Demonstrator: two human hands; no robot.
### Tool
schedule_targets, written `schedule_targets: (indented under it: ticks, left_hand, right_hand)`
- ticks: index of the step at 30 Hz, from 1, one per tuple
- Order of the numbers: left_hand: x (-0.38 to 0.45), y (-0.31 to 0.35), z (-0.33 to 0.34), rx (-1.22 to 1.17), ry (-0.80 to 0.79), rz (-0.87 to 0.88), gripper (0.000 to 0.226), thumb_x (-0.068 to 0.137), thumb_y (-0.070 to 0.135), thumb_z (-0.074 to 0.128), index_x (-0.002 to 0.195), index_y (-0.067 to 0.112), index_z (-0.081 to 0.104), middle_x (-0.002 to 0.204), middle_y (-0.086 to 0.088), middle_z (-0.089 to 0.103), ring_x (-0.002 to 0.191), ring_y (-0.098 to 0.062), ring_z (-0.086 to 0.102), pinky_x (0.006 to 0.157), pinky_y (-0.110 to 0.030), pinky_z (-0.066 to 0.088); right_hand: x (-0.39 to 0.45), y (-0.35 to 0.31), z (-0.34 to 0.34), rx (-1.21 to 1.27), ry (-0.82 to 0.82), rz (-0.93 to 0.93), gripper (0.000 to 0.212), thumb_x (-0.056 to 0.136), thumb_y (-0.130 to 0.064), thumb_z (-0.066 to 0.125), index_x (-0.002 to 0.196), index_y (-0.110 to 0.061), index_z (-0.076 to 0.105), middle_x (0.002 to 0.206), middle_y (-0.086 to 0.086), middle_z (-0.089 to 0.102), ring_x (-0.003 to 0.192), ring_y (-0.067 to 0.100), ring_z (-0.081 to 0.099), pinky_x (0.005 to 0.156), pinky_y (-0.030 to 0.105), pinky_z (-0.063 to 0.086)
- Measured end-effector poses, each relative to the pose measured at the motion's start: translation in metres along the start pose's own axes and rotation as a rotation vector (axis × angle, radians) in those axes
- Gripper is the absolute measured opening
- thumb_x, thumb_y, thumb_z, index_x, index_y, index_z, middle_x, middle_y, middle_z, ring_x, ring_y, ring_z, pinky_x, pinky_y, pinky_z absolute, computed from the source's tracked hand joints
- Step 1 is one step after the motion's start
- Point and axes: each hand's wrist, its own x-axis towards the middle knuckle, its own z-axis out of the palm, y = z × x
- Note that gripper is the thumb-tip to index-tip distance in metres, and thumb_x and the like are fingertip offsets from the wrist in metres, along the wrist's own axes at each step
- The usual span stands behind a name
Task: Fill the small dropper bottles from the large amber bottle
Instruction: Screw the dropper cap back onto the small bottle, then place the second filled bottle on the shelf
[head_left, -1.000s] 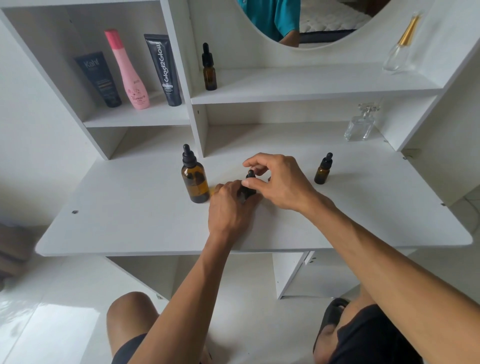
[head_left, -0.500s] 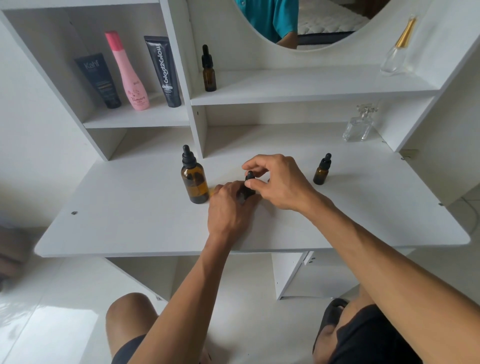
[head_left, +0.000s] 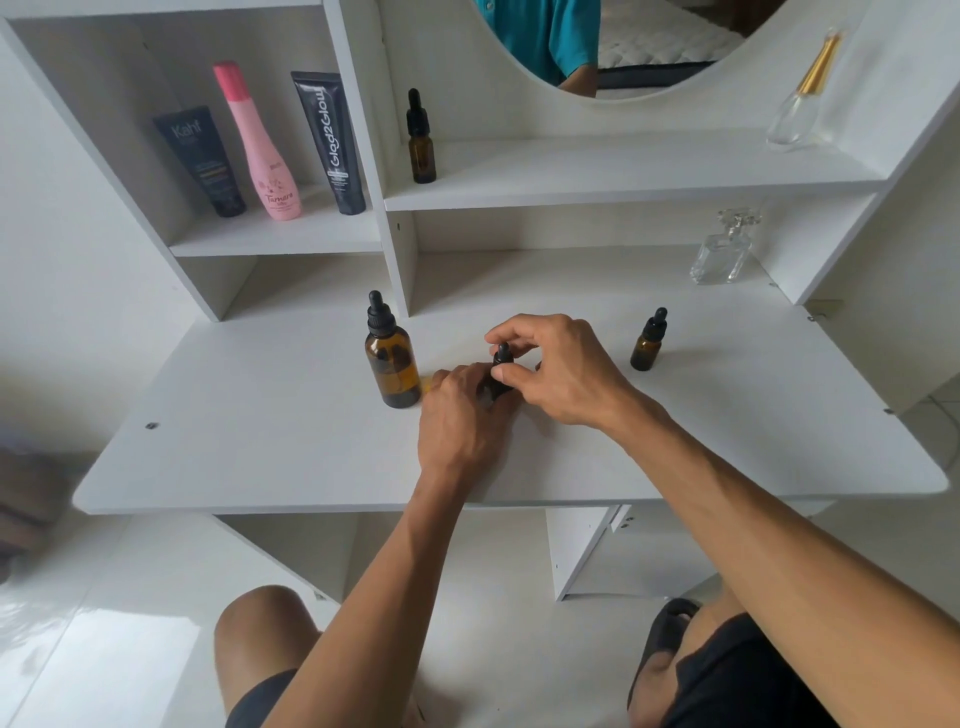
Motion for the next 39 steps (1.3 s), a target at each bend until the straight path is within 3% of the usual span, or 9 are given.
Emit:
schedule_targets:
  ticks: [5,9,12,17,22,27,31,34,39]
  left_hand:
    - [0.000,0.000,-0.001,0.005,0.005,-0.024,0.022,0.084,0.038,0.071,0.075,0.025,0.056,0.069,0.004,0.057,0.072,-0.023,0.051,0.056,-0.031,0.036]
    - [0.001,0.002,-0.001,0.013,0.010,-0.033,0.025,0.084,0.038,0.072,0.072,0.024,0.055,0.067,0.003,0.056,0.071,-0.024,0.049,0.056,-0.031,0.035]
    - [0.000,0.003,-0.001,0.023,0.011,-0.042,0.026,0.084,0.037,0.072,0.072,0.023,0.054,0.066,0.004,0.055,0.070,-0.023,0.048,0.055,-0.031,0.034]
    - [-0.002,0.010,-0.008,0.021,0.020,-0.013,0.024,0.084,0.037,0.073,0.074,0.023,0.057,0.068,0.001,0.060,0.069,-0.024,0.052,0.055,-0.033,0.039]
    - [-0.004,0.004,-0.007,0.049,-0.016,0.004,0.022,0.082,0.041,0.073,0.083,0.021,0.065,0.074,0.002,0.065,0.073,-0.027,0.055,0.057,-0.034,0.042]
    - [-0.002,0.001,-0.011,0.111,-0.076,-0.001,0.038,0.084,0.045,0.075,0.110,0.018,0.070,0.101,0.000,0.071,0.093,-0.025,0.058,0.076,-0.034,0.046]
    - [-0.008,0.004,-0.013,0.170,-0.107,-0.014,0.049,0.090,0.035,0.071,0.132,0.014,0.059,0.125,-0.003,0.064,0.116,-0.024,0.051,0.092,-0.029,0.040]
    - [-0.002,0.009,-0.009,0.226,-0.113,0.047,0.053,0.097,0.036,0.062,0.143,0.011,0.050,0.142,-0.008,0.055,0.130,-0.027,0.046,0.106,-0.036,0.037]
    - [0.016,0.010,0.000,0.322,-0.207,0.045,0.062,0.105,0.044,0.042,0.156,0.009,0.032,0.163,-0.010,0.031,0.151,-0.026,0.024,0.123,-0.036,0.019]
  right_hand:
    - [-0.003,0.002,0.003,0.000,0.048,0.013,0.033,0.084,-0.026,0.079,0.115,-0.023,0.070,0.106,-0.003,0.075,0.103,0.008,0.067,0.076,0.012,0.042]
    - [-0.004,0.002,0.004,-0.001,0.086,0.017,0.032,0.082,-0.029,0.081,0.111,-0.023,0.071,0.104,-0.004,0.075,0.090,0.011,0.067,0.070,0.008,0.041]
    - [-0.006,-0.001,0.004,0.007,0.091,0.029,0.032,0.081,-0.030,0.082,0.110,-0.022,0.071,0.101,-0.005,0.075,0.084,0.011,0.064,0.076,0.018,0.046]
    - [-0.009,-0.003,-0.001,0.023,0.103,0.015,0.030,0.080,-0.029,0.082,0.107,-0.021,0.072,0.098,-0.007,0.075,0.085,0.011,0.066,0.073,0.016,0.047]
    - [-0.013,-0.002,0.005,0.007,0.080,0.034,0.024,0.081,-0.029,0.080,0.102,-0.021,0.072,0.097,-0.006,0.075,0.090,0.013,0.068,0.083,0.025,0.052]
    - [-0.014,-0.001,0.004,0.036,0.084,0.042,0.025,0.083,-0.024,0.079,0.106,-0.016,0.072,0.096,-0.005,0.073,0.091,0.010,0.066,0.084,0.021,0.049]
    - [-0.013,-0.006,-0.010,0.114,0.229,0.022,0.022,0.087,-0.022,0.075,0.107,-0.015,0.070,0.094,-0.006,0.072,0.085,0.004,0.066,0.076,0.009,0.047]
    - [0.001,-0.021,-0.031,0.141,0.357,-0.037,0.021,0.089,-0.019,0.072,0.109,-0.013,0.069,0.091,-0.006,0.071,0.083,0.005,0.067,0.082,0.018,0.054]
    - [0.046,-0.049,-0.065,0.129,0.532,-0.172,0.024,0.090,-0.020,0.069,0.110,-0.008,0.067,0.090,-0.004,0.069,0.082,0.010,0.066,0.084,0.034,0.058]
